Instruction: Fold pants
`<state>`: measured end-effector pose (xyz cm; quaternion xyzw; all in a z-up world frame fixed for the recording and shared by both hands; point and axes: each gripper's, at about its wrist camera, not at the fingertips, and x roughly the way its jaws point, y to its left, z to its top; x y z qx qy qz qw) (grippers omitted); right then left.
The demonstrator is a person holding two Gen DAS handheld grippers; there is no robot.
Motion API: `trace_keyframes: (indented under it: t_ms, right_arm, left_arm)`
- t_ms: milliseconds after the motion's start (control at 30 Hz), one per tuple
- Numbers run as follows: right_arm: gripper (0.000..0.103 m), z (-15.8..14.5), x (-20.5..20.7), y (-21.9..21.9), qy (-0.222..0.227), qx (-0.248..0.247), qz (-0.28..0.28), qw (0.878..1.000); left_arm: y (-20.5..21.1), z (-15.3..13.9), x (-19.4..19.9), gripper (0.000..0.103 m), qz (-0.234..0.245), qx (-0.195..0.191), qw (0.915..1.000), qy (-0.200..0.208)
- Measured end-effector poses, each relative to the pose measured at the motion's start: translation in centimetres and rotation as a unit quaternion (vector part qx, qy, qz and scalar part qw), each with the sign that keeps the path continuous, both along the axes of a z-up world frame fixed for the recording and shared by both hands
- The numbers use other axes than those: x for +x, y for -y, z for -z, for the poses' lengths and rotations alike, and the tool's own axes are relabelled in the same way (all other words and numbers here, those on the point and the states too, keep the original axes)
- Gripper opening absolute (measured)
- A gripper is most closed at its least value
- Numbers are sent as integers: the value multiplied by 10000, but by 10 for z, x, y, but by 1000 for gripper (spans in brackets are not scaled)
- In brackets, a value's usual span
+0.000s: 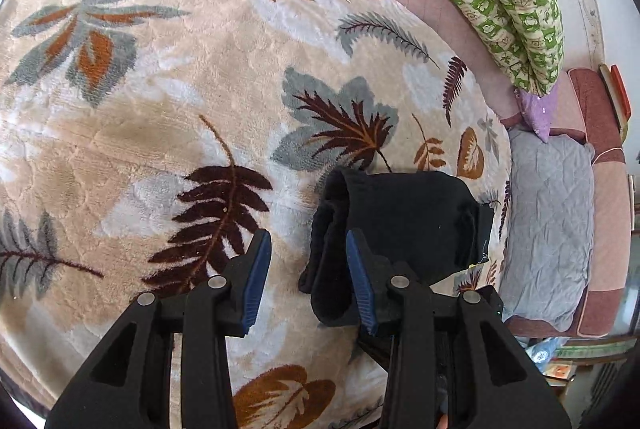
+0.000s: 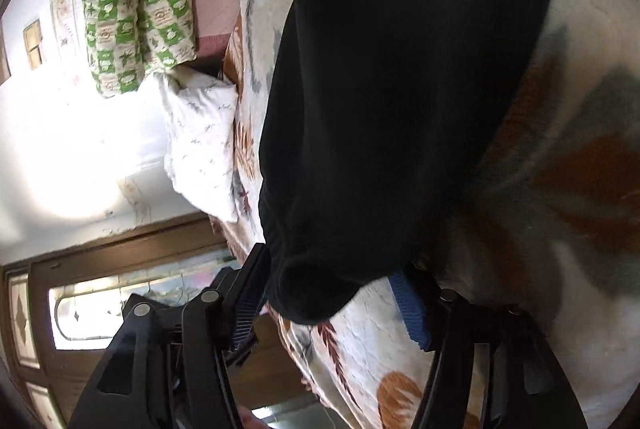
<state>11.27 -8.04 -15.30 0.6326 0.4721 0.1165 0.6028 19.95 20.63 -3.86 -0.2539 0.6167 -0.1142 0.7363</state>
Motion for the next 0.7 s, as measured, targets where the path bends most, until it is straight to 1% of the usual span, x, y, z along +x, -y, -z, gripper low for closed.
trace_keyframes:
  t_ms: [33, 100, 167, 233, 300, 333, 367, 433, 500, 533, 567, 600, 633, 667, 700]
  right_arm:
    - [69, -2, 3, -2, -32, -48, 25, 10000]
    - [69, -8, 4, -3, -151, -79, 56, 9998]
    - [69, -13, -3, -2, -525, -267, -77, 9982]
    - [69, -15, -12, 5, -654, -439, 53, 9969]
    - [69, -13, -10, 6, -732, -469, 142, 9961]
    - [71, -13, -7, 4, -762, -536, 177, 9955]
    - [77, -14, -3, -1, -759, -633, 218, 9949]
    - [82, -18, 3, -6, -645, -726, 322, 9948]
    - [81, -22, 8, -11, -446, -738, 299, 9958]
    - [77, -22, 11, -13, -335, -704, 214, 9967]
    - [73, -22, 12, -13, -322, -700, 65, 9970]
    - [73, -22, 9, -12, -381, -637, -49, 9972]
    - [73, -24, 4, -10, -470, -590, -310, 9967]
    - [75, -26, 2, -7, -494, -666, -597, 9948]
    - [75, -34, 0, -5, -395, -852, -1028, 9903]
  left_arm:
    - [0, 2, 1, 37, 10, 3, 10000, -22]
    - [-1, 3, 2, 37, 50, -28, 10000, -52]
    - [-4, 3, 1, 37, 68, -79, 9999, -17]
    - [-7, 3, 2, 37, 6, -88, 10000, 12]
    - [-9, 5, 3, 37, -53, -183, 9998, -28]
    - [-9, 6, 4, 37, -47, -222, 9997, -57]
    - [-9, 6, 3, 37, -24, -249, 9997, -67]
    - [-8, 6, 2, 37, 4, -214, 9998, -33]
    - [-8, 6, 2, 37, 45, -241, 9997, -11]
    - [-8, 6, 2, 37, 57, -263, 9996, -11]
    - [-8, 6, 2, 37, 55, -280, 9996, -14]
    - [-10, 5, 1, 37, 32, -321, 9995, 2]
    - [-11, 4, -1, 37, 1, -365, 9993, 34]
    - [-13, 3, -5, 37, -77, -370, 9993, 64]
    - [-15, 2, -10, 37, -181, -374, 9991, 115]
